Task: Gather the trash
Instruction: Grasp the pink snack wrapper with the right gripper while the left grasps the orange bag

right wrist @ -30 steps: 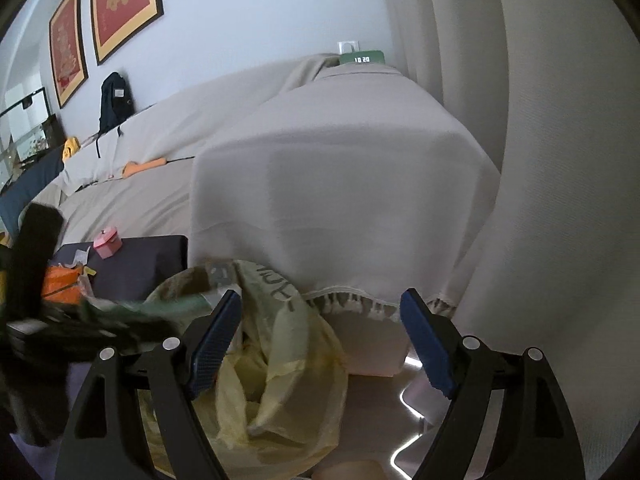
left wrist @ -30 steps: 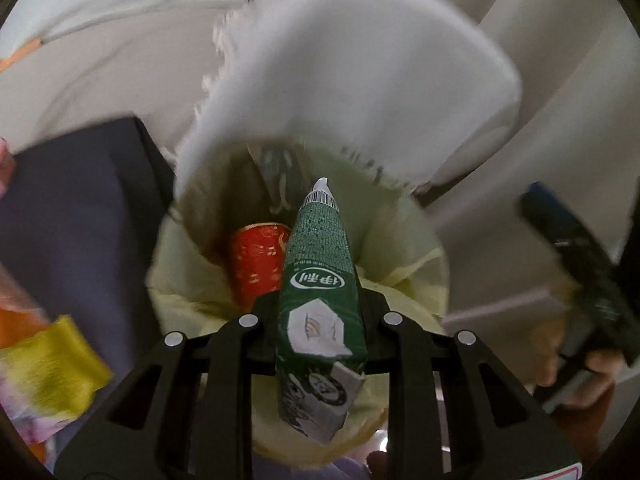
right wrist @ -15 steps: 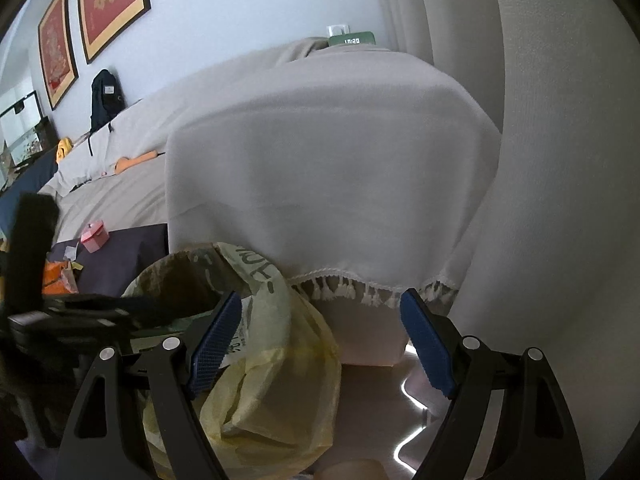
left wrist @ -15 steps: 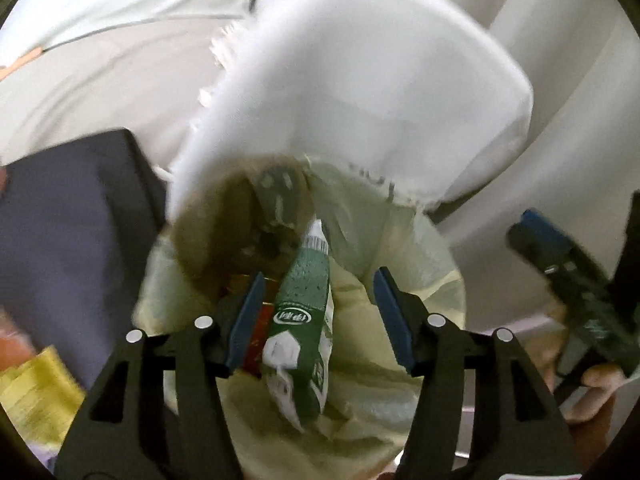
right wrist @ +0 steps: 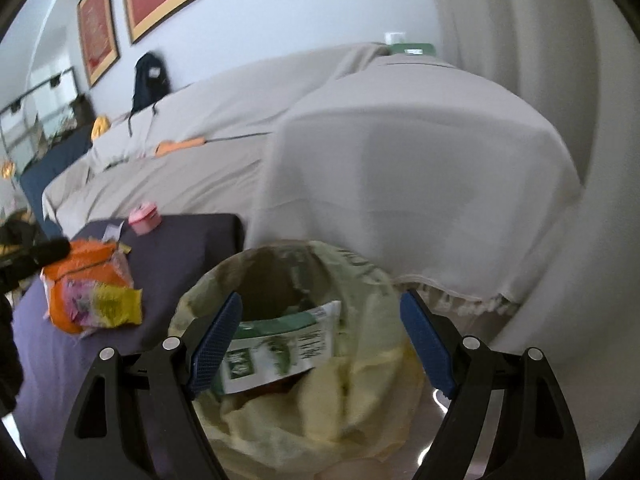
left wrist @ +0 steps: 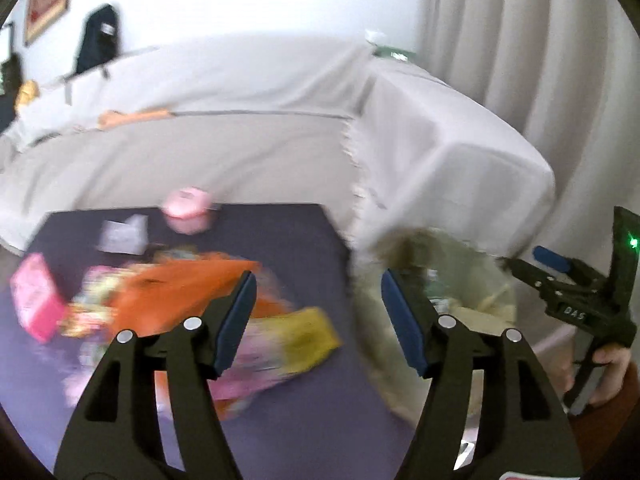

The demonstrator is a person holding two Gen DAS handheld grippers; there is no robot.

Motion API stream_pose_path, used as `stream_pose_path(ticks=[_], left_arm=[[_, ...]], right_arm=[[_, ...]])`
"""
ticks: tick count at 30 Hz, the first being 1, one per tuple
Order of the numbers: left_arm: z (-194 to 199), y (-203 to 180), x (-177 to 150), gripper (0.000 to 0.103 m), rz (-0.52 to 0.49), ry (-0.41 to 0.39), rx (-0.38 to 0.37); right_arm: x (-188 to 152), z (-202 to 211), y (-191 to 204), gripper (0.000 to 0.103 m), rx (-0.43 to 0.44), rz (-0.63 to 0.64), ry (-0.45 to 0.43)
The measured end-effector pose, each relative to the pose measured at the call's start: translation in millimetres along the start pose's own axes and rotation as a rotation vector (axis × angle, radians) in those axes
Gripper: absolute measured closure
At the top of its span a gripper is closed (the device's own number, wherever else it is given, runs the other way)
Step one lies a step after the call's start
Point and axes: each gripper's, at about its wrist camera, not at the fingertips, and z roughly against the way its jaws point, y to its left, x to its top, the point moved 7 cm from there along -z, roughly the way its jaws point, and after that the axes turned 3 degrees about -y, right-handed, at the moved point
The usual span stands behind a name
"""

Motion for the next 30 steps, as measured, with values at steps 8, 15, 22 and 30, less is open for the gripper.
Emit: stream_pose_path(ticks=[8, 15, 22, 30], left_arm=[[39, 115, -26, 0.037, 0.151, -0.035, 0.080], [26, 137, -58, 0.037, 0.247, 0.025, 0.015], [-3, 116, -69, 0.037, 0.289, 0.083, -0.031], [23, 144, -69, 0.037, 0.324, 0.022, 0.011]], right_arm=[[-2, -10, 86, 0.025, 0.103, 0.098, 0.038], [-6, -25, 141, 0.025, 0.064, 0.164, 0.051], [-12, -34, 150, 0.025, 0.050, 0.165, 0.096], [-28, -35, 195, 0.025, 0.134, 0.262, 0.142]])
